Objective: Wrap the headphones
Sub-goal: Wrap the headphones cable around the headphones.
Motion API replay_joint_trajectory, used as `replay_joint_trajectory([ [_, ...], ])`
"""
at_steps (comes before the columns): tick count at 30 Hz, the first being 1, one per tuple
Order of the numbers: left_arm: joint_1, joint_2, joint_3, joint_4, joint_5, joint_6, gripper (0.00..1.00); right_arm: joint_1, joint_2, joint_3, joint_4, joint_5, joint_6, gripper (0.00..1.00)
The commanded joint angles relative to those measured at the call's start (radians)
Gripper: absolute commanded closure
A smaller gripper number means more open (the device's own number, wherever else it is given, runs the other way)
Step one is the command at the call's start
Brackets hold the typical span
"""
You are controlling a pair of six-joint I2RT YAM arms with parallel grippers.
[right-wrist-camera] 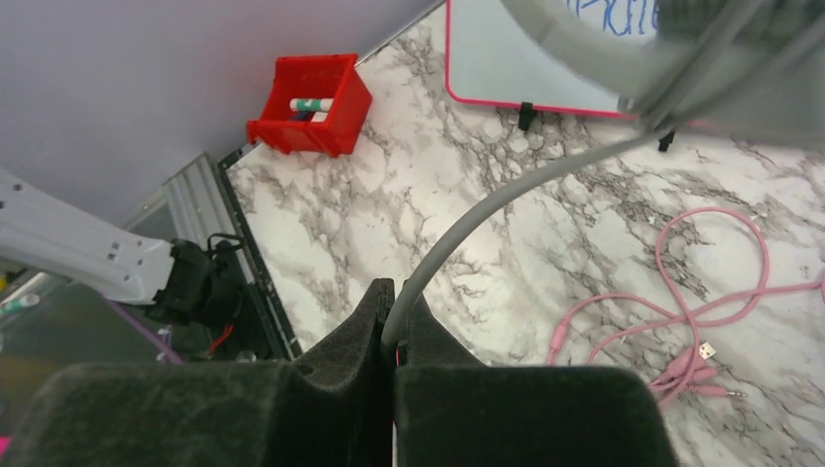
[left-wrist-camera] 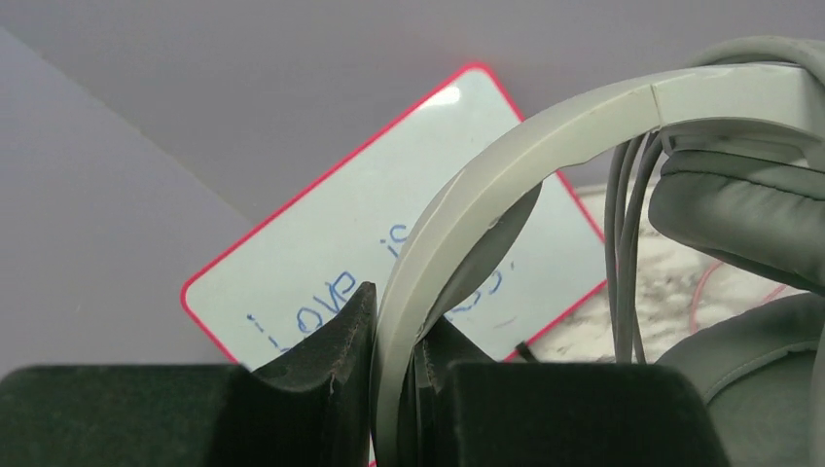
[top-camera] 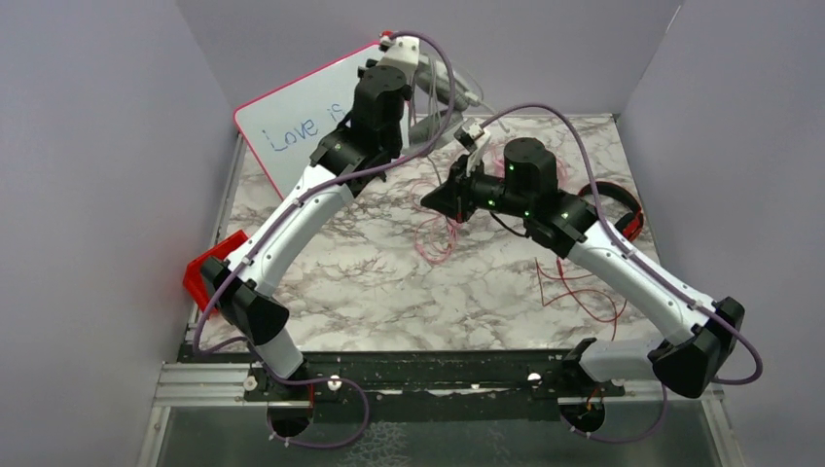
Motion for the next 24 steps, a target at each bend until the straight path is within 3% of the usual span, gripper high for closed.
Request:
replay_joint_trajectory([
  [1,0.000,-0.004,-0.038,-0.003,-0.049,-0.015,1.00,0.011,-0.034,0.165,-0.439,-0.058,-0.123,1.00],
  [8,-0.001,0.007,-0.165,-0.121,0.109,-0.132,1.00,0.011,-0.020,0.509,-0.735,0.006,-0.174,1.00],
  [13,-0.001,-0.088,-0.329,-0.090,0.460,-0.207,1.00,0.011,0.062,0.667,-0.841,0.105,-0.234,1.00],
  [20,-0.004,-0.234,-0.472,-0.068,0.709,-0.190,1.00,0.011,0.172,0.827,-0.901,0.241,-0.278,1.00],
  [24,-0.020,-0.291,-0.548,-0.072,0.840,-0.176,1.00,0.011,0.214,0.897,-0.907,0.197,-0.256,0.99],
])
